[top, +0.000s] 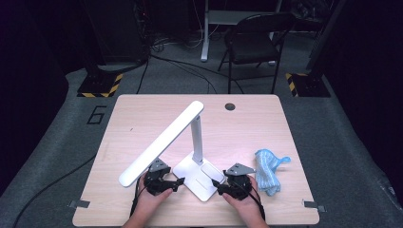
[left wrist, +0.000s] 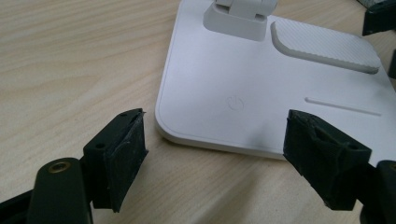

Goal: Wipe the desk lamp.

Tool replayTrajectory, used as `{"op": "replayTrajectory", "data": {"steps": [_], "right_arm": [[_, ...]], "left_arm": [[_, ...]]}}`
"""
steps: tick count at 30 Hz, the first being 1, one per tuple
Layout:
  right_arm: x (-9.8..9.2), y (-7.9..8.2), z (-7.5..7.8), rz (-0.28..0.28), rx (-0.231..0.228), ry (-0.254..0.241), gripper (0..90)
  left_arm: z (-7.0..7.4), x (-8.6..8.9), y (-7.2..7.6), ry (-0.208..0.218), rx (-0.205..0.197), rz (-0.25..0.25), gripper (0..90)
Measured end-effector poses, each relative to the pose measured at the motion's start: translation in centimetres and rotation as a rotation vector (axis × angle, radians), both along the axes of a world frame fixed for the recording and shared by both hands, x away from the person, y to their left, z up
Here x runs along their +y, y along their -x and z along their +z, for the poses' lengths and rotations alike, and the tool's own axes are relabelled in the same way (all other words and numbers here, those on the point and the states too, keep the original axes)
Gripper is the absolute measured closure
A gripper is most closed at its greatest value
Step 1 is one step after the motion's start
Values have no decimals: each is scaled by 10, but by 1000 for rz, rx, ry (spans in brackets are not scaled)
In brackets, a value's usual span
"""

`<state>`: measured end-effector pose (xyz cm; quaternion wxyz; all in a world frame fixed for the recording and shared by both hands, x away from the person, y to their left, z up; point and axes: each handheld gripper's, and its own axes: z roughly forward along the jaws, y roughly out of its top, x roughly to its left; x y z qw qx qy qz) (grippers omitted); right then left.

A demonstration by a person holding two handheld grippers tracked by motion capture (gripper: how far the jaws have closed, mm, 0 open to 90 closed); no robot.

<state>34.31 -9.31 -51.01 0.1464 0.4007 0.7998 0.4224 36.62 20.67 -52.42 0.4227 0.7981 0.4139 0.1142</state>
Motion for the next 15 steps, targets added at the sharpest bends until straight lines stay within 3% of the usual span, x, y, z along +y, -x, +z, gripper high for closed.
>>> {"op": "replayTrajectory", "data": {"steps": [11,15], "right_arm": [[-4,29,3,5,49,-15,377],[0,33,-2,20,54,11,376]], "left_arm": [[0,-6,-7,11,0,-20,212],[0,-6,-9,16,7,-21,214]]}}
